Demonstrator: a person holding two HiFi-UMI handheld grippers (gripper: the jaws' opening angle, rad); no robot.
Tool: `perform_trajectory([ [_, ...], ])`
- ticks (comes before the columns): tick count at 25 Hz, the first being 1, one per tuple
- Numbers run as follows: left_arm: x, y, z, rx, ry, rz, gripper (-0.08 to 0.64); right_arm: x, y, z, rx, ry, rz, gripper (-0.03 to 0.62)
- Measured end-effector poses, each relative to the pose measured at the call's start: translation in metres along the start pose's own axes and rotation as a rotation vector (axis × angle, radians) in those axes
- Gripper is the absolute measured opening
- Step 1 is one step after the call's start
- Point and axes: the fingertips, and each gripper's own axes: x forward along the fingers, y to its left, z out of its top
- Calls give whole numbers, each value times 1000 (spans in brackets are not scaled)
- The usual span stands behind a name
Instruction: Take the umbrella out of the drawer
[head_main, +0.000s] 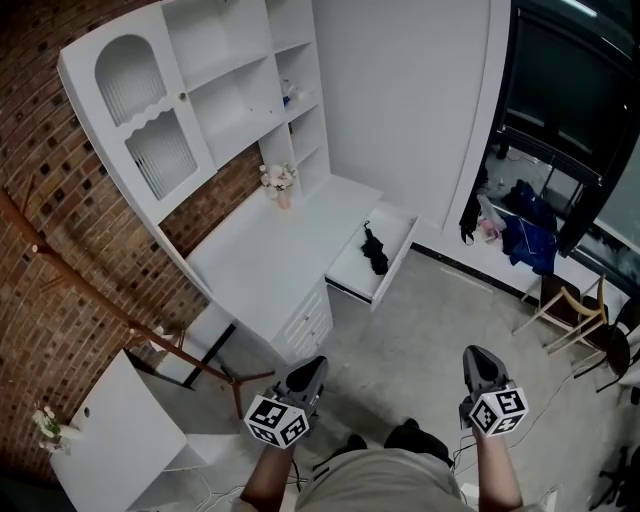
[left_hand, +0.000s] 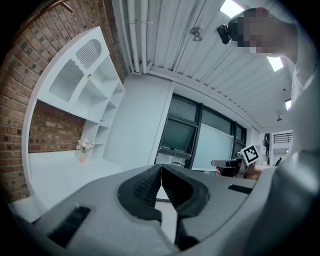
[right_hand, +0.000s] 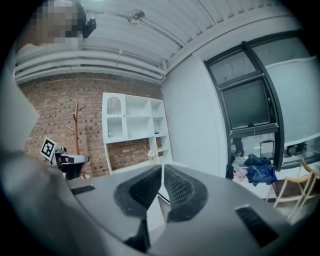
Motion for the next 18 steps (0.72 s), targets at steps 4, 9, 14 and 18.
perform_trajectory([
  [4,1,5,0,-4,4,-2,25,5,3,1,1,4,-7,34],
  [9,4,13,-1,-13,9,5,25,15,4,0,-1,19,0,34],
  [14,13,22,-4,-16,16,20,25,31,-1,-7,7,29,14,34],
  [18,26,30,-2,-20,18,34,25,51,-8,-6,7,37,28,34],
])
